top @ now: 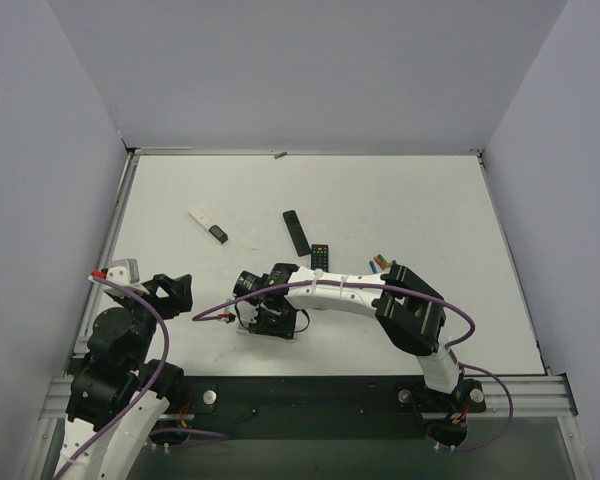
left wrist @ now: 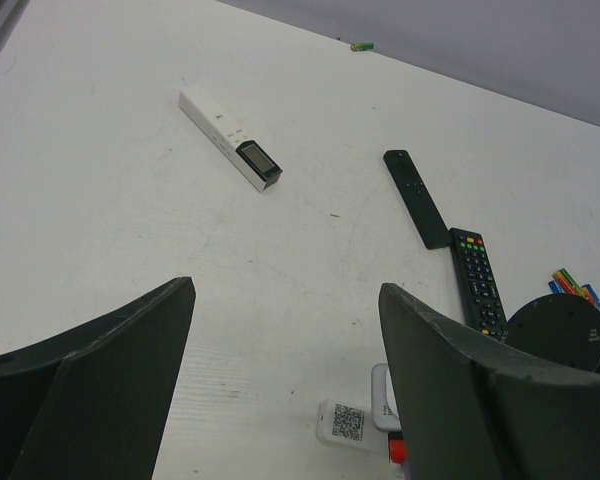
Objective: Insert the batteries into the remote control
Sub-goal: Load the battery cover into the remote control.
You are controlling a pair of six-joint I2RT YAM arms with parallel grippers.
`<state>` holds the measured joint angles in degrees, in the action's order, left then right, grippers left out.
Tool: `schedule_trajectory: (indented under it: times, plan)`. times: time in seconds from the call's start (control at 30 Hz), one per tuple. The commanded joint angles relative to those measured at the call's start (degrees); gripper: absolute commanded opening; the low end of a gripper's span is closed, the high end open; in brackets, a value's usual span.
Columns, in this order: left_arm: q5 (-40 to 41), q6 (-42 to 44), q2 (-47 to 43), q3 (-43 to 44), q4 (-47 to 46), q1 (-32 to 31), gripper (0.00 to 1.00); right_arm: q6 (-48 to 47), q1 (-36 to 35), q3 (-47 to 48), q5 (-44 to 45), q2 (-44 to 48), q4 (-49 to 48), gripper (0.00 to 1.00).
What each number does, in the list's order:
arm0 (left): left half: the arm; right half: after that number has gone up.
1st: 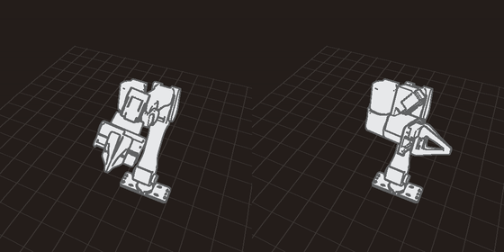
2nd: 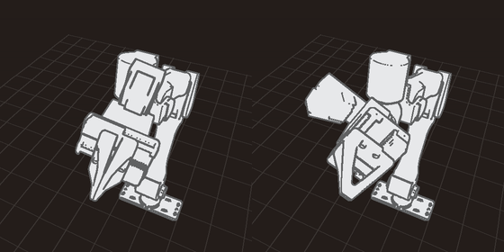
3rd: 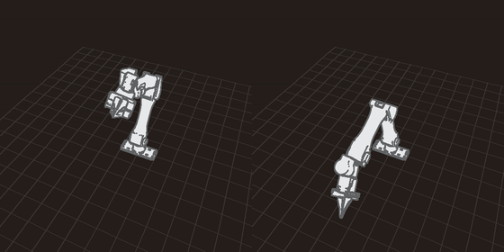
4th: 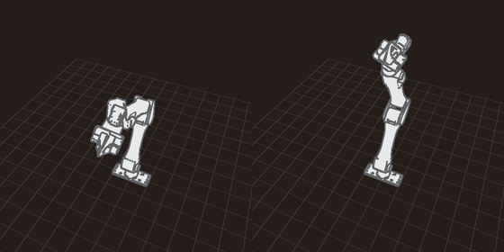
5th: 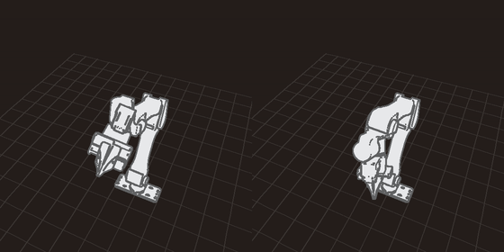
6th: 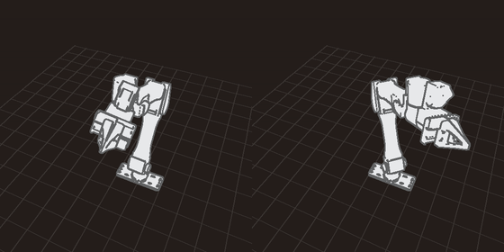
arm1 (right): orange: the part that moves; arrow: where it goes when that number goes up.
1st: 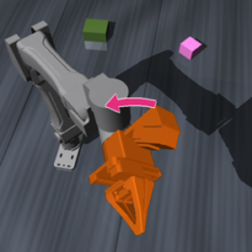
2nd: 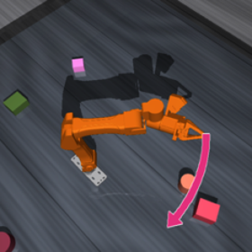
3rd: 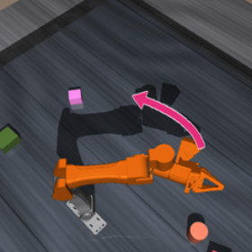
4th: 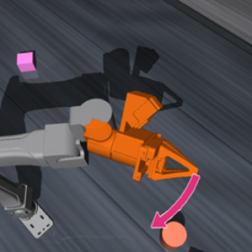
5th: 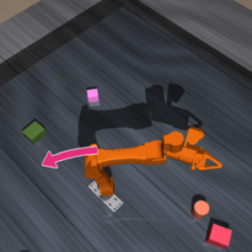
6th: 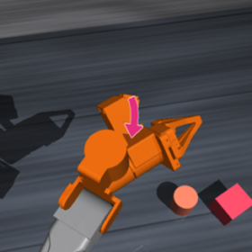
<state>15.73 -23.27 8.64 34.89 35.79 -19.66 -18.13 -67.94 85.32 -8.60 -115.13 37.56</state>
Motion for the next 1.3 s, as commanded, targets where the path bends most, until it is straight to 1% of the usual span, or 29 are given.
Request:
schedule_trajectory:
  times: [0.0, 0.43, 0.53, 0.73, 0.93, 1.07, 1.27]
  plan:
    - [-0.78, 0.85, 0.32, 0.79, -3.36, 0.50, 0.85, -0.59, -0.52, 1.08, -1.59, 1.31, 3.40, 0.27]
    - [-0.78, 0.77, 0.32, 0.79, -3.18, 0.50, 0.85, -0.68, -0.70, 1.60, -1.24, 0.61, 3.40, 0.28]
    - [-0.78, 0.77, 0.14, 0.79, -3.27, 0.41, 0.85, -0.68, -0.53, 1.69, -0.80, 0.35, 3.40, 0.31]
    - [-0.78, 0.85, 0.23, 0.79, -3.18, 0.50, 0.85, -0.68, -0.53, 2.04, -0.54, 0.43, 3.22, 0.31]
    - [-0.87, 0.77, 0.23, 0.70, -3.27, 0.50, 0.85, -0.59, -0.61, 2.48, -0.63, 1.31, 3.13, 0.33]
    - [-0.87, 0.85, 0.15, 0.70, -3.18, 0.50, 0.85, -0.50, -0.61, 2.48, -0.89, 2.10, 3.13, 0.36]
    - [-0.96, 0.85, 0.32, 0.61, -3.36, 0.50, 0.85, 0.55, -0.53, 2.13, -0.54, 3.51, 2.96, 0.37]
